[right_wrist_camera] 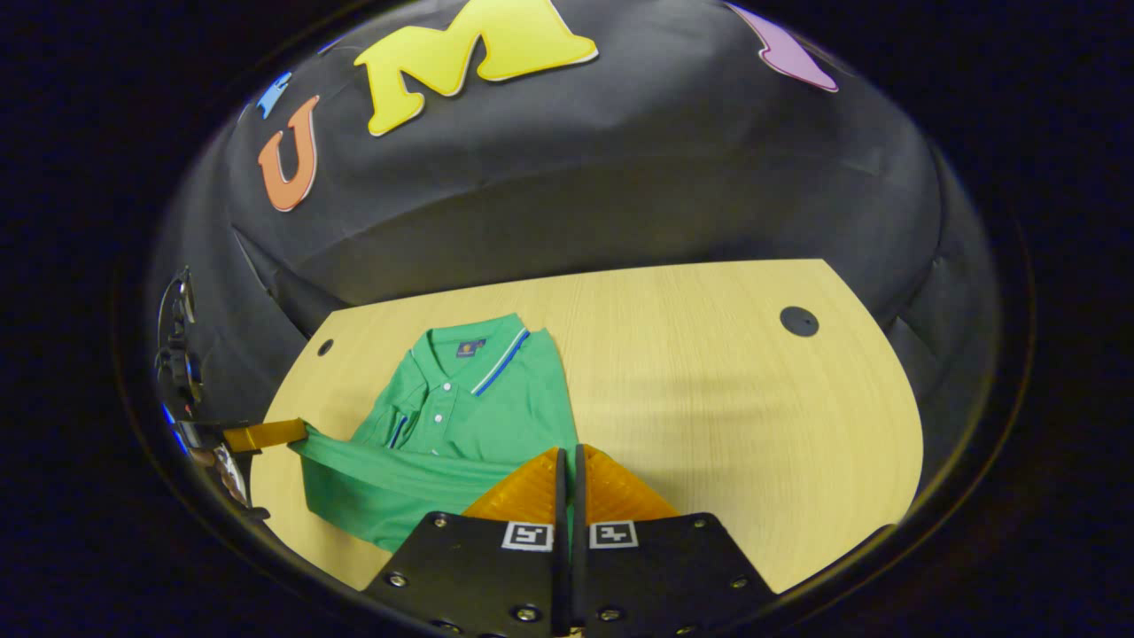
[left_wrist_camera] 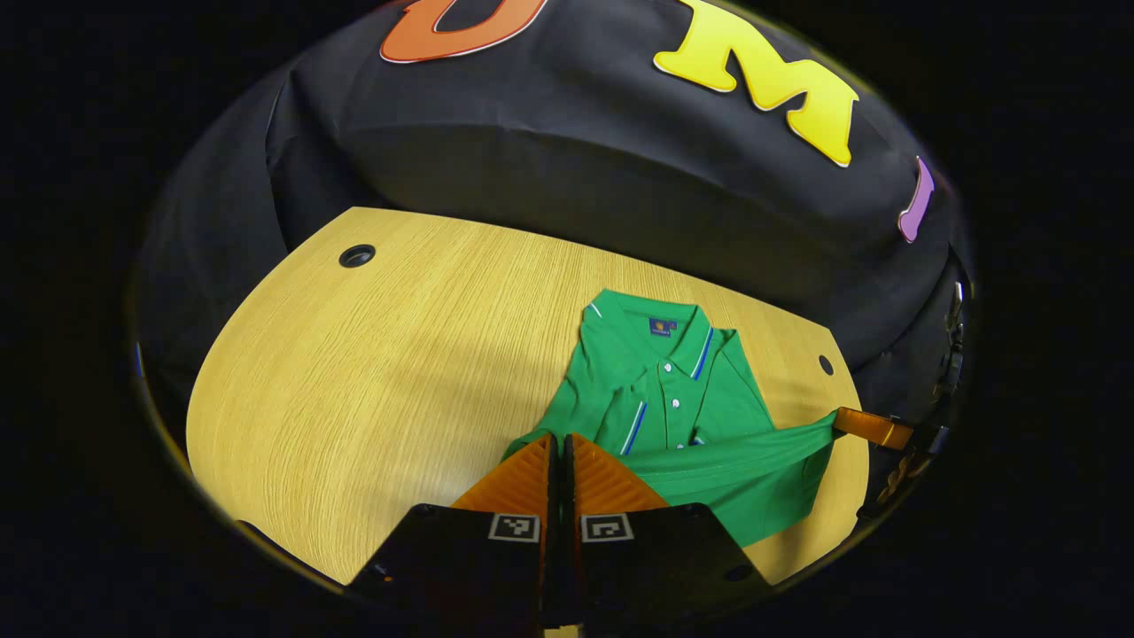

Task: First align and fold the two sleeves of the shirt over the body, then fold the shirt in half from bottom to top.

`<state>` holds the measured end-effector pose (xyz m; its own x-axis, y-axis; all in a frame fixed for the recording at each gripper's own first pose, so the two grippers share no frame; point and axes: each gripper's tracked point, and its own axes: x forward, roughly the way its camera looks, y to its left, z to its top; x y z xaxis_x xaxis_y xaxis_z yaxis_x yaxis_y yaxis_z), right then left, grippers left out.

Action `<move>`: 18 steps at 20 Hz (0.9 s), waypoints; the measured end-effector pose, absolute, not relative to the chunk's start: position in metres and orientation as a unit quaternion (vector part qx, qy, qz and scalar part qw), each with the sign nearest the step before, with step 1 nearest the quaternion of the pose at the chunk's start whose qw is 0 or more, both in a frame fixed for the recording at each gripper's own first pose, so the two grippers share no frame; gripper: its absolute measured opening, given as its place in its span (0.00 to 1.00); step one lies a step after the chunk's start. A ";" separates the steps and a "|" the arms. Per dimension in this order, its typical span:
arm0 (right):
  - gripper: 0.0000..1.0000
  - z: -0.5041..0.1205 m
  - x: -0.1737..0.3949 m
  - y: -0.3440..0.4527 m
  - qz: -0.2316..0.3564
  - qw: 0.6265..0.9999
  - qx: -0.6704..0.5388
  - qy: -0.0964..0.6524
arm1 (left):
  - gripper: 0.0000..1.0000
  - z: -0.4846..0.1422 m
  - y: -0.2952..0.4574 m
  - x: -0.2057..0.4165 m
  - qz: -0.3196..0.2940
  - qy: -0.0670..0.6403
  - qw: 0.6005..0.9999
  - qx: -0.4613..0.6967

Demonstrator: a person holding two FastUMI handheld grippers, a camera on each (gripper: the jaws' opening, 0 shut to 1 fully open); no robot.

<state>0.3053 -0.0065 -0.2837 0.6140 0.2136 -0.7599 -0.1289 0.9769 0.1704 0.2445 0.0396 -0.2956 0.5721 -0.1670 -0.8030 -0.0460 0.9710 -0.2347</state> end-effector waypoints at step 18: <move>0.01 -0.307 0.443 0.022 0.108 0.908 0.017 0.404 | 0.03 -0.340 0.050 0.393 -0.024 0.437 0.892 -0.110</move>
<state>0.4430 0.0217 -0.3067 0.6504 0.2101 -0.7299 -0.1831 0.9760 0.1178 0.3926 0.0497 -0.3401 0.6167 -0.1391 -0.7748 -0.0541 0.9744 -0.2180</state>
